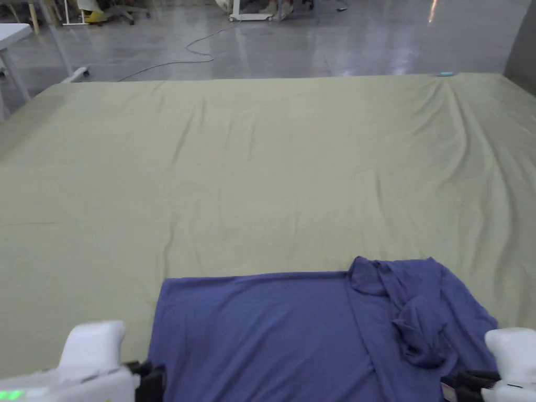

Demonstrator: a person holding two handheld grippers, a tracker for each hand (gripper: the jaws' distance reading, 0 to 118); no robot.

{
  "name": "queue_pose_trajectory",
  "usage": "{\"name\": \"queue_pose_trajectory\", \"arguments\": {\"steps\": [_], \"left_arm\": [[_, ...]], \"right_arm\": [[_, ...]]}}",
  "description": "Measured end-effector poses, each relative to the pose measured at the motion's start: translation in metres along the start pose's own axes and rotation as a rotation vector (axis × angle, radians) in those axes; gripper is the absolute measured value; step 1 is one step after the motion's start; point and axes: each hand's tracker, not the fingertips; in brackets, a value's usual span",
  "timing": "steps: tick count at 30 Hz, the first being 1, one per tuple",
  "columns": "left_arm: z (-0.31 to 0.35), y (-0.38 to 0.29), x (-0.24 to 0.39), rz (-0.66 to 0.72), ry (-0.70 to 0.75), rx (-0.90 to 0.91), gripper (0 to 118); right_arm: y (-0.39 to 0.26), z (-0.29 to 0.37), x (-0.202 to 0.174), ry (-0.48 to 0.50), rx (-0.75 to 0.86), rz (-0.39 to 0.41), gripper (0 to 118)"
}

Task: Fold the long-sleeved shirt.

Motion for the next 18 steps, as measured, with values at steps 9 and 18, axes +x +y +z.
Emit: {"name": "queue_pose_trajectory", "arguments": {"steps": [9,18], "left_arm": [[-0.199,0.119,-0.061,-0.086,0.253,-0.025,114],[-0.212,0.117,-0.056,-0.080,0.157,-0.006,1]], "right_arm": [[0.023,-0.017,0.031,-0.071,-0.010,-0.118,0],[0.127,-0.045,0.088,-0.162,-0.036,-0.066,40]]}}
